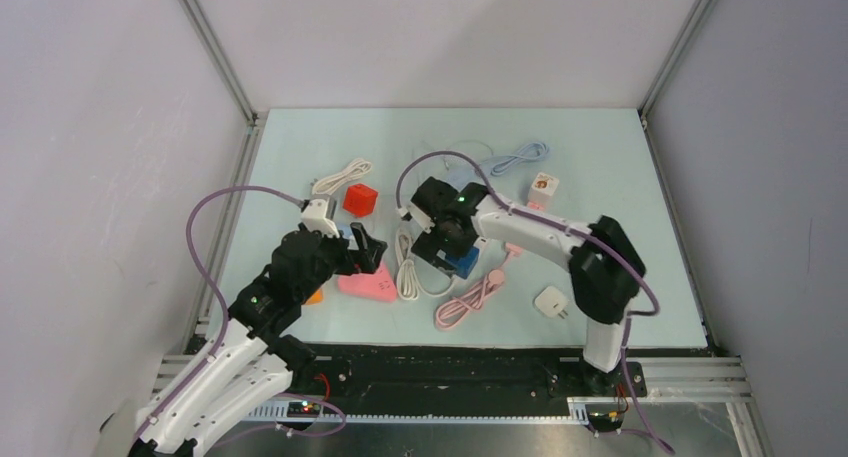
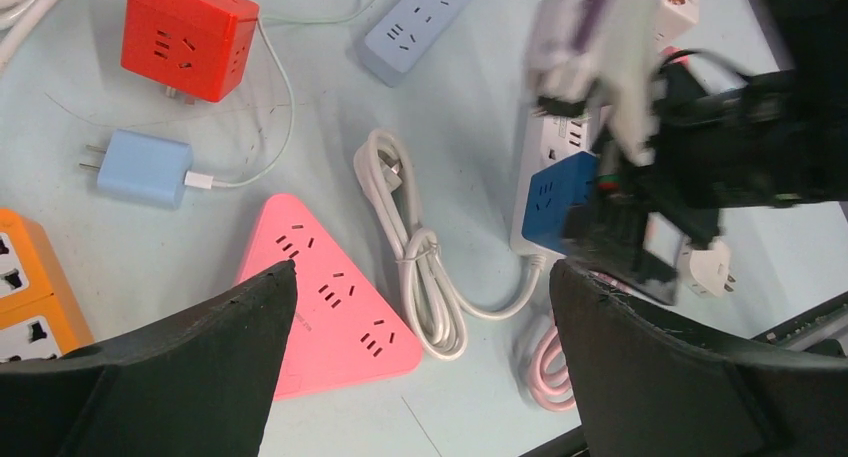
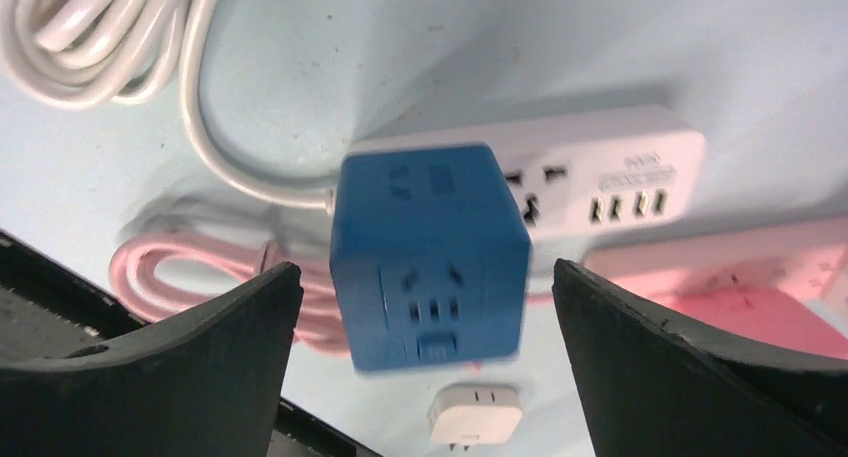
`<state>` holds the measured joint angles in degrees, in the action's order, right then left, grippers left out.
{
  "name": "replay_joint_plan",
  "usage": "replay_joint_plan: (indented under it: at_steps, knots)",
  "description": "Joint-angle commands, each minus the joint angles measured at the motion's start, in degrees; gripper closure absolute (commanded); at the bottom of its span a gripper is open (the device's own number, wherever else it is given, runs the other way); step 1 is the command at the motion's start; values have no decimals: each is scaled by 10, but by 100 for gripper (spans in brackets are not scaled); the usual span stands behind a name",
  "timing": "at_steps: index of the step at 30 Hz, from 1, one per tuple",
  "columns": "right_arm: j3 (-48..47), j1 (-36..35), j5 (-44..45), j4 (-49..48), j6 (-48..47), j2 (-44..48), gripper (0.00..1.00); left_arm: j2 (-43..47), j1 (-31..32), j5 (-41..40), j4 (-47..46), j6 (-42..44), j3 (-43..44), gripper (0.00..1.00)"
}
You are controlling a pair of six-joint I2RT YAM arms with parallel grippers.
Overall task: Insert the plug
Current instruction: Pick up the plug from the center of the board.
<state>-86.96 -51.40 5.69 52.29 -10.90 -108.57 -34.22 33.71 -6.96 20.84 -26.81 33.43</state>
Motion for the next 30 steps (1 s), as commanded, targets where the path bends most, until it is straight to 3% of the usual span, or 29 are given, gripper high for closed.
replay_joint_plan:
  at_steps: [1, 4, 8, 13, 16, 22, 30]
  knots:
    - [32, 5, 10, -45, 45, 137, 1, 11, -4, -22, 5, 15, 26, 0]
    - [68, 36, -13, -55, 114, 207, 1, 20, -4, -80, 22, -29, 28, 0]
    - [151, 114, 6, -73, 274, 333, 1, 38, -5, -141, 48, -98, 33, 0]
    - [292, 243, 67, -60, 416, 481, 1, 68, -8, -150, 62, -160, 28, 0]
    - [348, 305, 104, -40, 481, 523, 3, 70, -10, -143, 63, -145, 27, 0]
    - [423, 423, 43, -60, 505, 516, 1, 22, -10, -73, 62, -60, 48, 0]
    - [463, 444, 42, -85, 581, 426, 1, -20, -10, -58, 61, -59, 53, 0]
